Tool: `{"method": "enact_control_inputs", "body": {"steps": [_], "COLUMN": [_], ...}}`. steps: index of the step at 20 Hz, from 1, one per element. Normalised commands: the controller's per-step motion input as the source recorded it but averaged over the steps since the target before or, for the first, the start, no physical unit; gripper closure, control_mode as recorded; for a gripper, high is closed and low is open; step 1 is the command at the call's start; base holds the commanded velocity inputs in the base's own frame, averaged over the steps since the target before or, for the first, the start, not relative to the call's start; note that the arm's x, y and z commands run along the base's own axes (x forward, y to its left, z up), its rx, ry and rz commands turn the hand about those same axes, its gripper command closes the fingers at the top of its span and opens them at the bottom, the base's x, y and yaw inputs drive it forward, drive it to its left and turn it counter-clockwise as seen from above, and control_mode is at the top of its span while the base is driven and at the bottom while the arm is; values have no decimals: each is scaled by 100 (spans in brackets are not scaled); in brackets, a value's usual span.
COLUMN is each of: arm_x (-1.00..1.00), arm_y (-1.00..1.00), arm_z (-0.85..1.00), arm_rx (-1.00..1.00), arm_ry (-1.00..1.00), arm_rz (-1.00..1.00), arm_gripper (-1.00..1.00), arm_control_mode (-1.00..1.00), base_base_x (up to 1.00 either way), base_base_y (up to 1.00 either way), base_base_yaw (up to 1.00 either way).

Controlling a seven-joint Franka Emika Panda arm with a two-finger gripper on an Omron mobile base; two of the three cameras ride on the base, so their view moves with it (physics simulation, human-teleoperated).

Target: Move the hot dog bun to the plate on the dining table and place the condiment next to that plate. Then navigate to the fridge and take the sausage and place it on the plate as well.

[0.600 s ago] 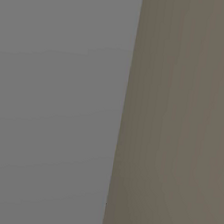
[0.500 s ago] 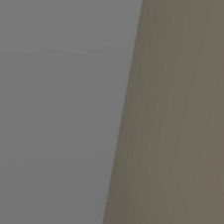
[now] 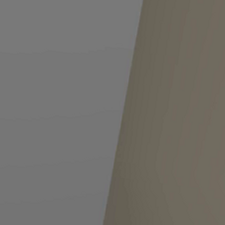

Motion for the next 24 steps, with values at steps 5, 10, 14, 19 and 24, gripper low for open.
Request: {"method": "enact_control_inputs", "body": {"steps": [5,10,14,19,24], "arm_x": [0,1,9,33,46], "arm_y": [-1,-1,0,0,0], "arm_z": [-58,-57,-49,-36,-34], "arm_rx": [0,0,0,0,0], "arm_ry": [0,0,0,0,0], "arm_rz": [-14,-14,-11,-7,-4], "arm_gripper": [-100,-100,-100,-100,-100], "arm_control_mode": [-100,-100,-100,-100,-100], "base_base_x": [0,0,0,0,0], "base_base_y": [0,0,0,0,0], "base_base_yaw": [0,0,0,0,0]}}
